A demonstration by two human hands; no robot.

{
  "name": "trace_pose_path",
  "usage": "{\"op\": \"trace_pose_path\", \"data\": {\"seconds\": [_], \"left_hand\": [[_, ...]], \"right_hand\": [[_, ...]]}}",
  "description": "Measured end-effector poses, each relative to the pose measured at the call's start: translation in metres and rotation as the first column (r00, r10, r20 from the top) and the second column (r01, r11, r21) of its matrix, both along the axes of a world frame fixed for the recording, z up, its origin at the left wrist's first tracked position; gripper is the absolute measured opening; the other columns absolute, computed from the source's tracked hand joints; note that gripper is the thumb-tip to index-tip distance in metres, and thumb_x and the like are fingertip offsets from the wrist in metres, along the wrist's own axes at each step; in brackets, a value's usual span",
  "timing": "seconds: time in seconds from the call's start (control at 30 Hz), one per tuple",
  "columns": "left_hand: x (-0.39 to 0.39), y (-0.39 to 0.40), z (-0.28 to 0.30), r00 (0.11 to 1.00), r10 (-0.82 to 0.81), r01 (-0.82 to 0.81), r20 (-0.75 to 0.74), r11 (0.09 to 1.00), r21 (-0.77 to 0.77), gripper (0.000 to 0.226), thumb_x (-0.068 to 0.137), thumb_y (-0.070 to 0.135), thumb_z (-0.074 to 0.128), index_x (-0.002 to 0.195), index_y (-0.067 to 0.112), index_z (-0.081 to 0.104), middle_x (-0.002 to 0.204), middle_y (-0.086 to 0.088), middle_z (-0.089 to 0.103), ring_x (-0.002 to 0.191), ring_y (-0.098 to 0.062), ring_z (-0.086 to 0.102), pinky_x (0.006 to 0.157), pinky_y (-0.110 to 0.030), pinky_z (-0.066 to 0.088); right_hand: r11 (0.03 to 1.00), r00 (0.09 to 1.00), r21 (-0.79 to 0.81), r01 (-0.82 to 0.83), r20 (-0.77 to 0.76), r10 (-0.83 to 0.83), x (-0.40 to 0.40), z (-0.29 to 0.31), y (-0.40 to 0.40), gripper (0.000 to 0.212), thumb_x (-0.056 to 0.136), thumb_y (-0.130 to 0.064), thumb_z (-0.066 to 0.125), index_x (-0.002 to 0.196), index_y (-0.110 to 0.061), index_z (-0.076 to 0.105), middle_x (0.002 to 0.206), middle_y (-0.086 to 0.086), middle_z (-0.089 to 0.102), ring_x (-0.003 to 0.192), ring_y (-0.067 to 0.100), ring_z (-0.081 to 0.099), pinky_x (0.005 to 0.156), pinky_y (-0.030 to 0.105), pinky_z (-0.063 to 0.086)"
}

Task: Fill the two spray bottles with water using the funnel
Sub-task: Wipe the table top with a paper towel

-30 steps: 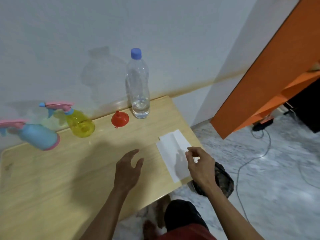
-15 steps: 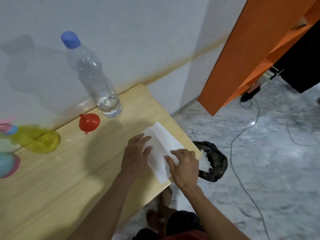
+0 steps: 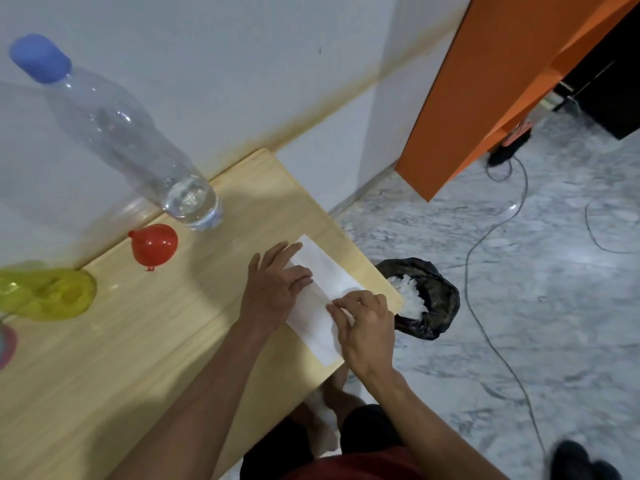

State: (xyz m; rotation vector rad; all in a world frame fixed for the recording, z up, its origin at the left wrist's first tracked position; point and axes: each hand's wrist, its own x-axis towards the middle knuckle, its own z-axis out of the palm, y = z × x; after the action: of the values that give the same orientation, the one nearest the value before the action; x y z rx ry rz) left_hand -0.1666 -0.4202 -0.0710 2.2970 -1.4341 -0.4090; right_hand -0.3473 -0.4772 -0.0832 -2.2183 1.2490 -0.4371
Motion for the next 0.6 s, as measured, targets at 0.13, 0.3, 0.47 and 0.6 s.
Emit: {"op": "trace_pose_path", "data": {"seconds": [0.13,0.3,0.47,0.6], "left_hand": [[0.007,-0.001,0.016,0.998,-0.02,0.016,-0.055,0.997,-0.075,0.017,0.088,0.035,0.062,0.086,0.024,0.074,0.13,0.004,0.065,0.133,-0.02,0.046,0.106,-0.062,0.033],[0.021,0.002,0.052,0.987,-0.018,0.004,-0.162,0.996,-0.089,0.024,0.089,0.047,0.057,0.088,0.027,0.069,0.094,0.015,0.07,0.097,-0.006,0.06,0.101,-0.061,0.037],[0.028,0.019,0.094,0.924,0.033,-0.087,-0.381,0.988,-0.128,0.006,0.09,0.02,0.071,0.084,0.019,0.07,0.079,0.016,0.069,0.077,0.007,0.061,0.078,-0.021,0.044],[0.057,0.082,0.113,0.853,0.124,-0.237,-0.507,0.958,-0.165,0.005,0.087,0.023,0.074,0.083,0.023,0.073,0.077,0.01,0.071,0.072,-0.006,0.062,0.07,-0.028,0.049]], "right_hand": [[0.986,0.989,0.164,-0.005,0.145,-0.019,-0.002,0.022,-0.007,0.008,0.093,-0.028,0.073,0.092,-0.021,0.077,0.097,-0.013,0.07,0.096,0.018,0.054,0.079,0.032,0.047],[0.888,0.945,0.458,0.033,0.274,-0.177,0.001,0.055,-0.016,0.007,0.095,-0.037,0.069,0.092,-0.033,0.074,0.093,-0.018,0.073,0.096,0.004,0.064,0.079,0.016,0.044],[0.863,0.898,0.506,-0.001,0.38,-0.222,0.011,0.079,-0.011,0.007,0.094,-0.027,0.072,0.089,-0.023,0.076,0.088,-0.022,0.076,0.094,0.0,0.07,0.083,0.027,0.055],[0.854,0.836,0.519,-0.032,0.482,-0.261,0.037,0.101,0.046,0.01,0.094,-0.025,0.072,0.086,-0.021,0.076,0.088,-0.02,0.076,0.092,-0.005,0.069,0.087,0.015,0.05]]}}
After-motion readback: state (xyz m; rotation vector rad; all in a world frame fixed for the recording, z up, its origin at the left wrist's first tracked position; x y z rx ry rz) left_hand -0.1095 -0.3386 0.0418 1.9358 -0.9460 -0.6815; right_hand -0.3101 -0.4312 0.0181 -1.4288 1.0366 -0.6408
